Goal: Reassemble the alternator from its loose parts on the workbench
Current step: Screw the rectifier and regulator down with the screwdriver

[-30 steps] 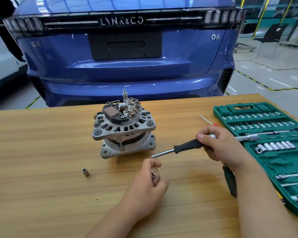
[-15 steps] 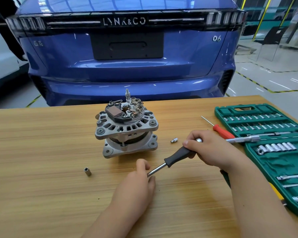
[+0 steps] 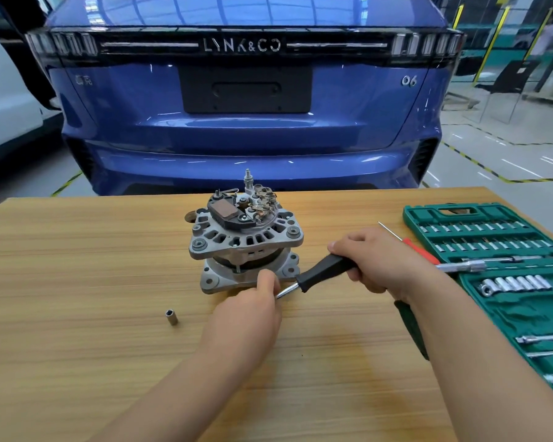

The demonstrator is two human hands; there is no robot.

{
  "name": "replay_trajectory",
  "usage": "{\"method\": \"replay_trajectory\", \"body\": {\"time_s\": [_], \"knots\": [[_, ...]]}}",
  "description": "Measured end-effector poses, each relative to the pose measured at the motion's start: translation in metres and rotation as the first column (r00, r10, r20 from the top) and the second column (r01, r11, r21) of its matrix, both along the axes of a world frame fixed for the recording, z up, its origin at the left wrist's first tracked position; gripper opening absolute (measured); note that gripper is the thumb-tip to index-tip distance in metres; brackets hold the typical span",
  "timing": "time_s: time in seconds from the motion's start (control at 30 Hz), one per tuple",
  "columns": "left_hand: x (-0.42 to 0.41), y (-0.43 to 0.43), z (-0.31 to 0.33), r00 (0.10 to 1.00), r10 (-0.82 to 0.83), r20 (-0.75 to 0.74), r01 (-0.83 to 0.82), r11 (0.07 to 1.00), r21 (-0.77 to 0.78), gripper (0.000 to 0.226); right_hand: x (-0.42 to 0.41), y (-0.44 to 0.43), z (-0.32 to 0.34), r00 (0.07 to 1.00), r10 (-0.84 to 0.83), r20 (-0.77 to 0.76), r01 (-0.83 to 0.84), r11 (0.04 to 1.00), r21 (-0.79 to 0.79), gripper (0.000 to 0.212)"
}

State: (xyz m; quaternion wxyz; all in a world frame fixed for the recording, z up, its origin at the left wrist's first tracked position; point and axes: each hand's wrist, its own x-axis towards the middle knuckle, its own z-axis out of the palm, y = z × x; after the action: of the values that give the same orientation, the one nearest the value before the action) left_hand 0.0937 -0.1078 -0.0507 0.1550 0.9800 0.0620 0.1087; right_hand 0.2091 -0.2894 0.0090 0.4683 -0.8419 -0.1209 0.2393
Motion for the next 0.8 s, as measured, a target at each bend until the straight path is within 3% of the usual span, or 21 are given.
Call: {"method": "replay_trajectory", "body": {"time_s": [0.07,0.13,0.17,0.23,0.33,0.5,0.67,0.8], "knots": [[-0.005,0.003,0.015,0.946,-0.128,0.296,0.139,0.990,-0.017,0.035,0.006,-0.002,0.021,0.991,-0.017,0.131,0.012,0.999,0.040,0.029],[0.000,0.017,0.023,0.834,-0.099,0.543,0.107,0.994,0.016,0.053,0.019,-0.004,0.051,0.935,-0.109,0.338,0.066,0.988,0.136,0.031],[0.008,0.029,0.028,0.842,-0.010,0.540,0.006,1.000,0.009,0.058,0.027,-0.004,0.067,0.874,-0.155,0.460,0.095,0.984,0.151,0.029],[0.024,0.050,0.034,0.911,0.196,0.362,-0.212,0.977,0.005,0.059,0.043,0.000,0.095,0.729,-0.165,0.664,0.153,0.985,0.077,0.027],[0.040,0.077,0.029,0.941,0.198,0.276,-0.186,0.980,-0.068,0.052,0.057,0.017,0.125,0.620,-0.024,0.784,0.153,0.984,-0.092,0.025],[0.050,0.111,0.028,0.963,0.146,0.224,-0.103,0.976,-0.193,0.045,0.055,0.047,0.136,0.579,0.318,0.751,0.081,0.894,-0.441,0.022],[0.055,0.118,0.028,0.975,0.106,0.196,-0.064,0.975,-0.211,0.044,0.050,0.042,0.149,0.559,0.243,0.793,0.042,0.946,-0.320,0.022],[0.057,0.122,0.029,0.979,0.087,0.185,-0.048,0.978,-0.204,0.044,0.038,0.048,0.153,0.537,0.340,0.772,-0.008,0.917,-0.399,0.022]]}}
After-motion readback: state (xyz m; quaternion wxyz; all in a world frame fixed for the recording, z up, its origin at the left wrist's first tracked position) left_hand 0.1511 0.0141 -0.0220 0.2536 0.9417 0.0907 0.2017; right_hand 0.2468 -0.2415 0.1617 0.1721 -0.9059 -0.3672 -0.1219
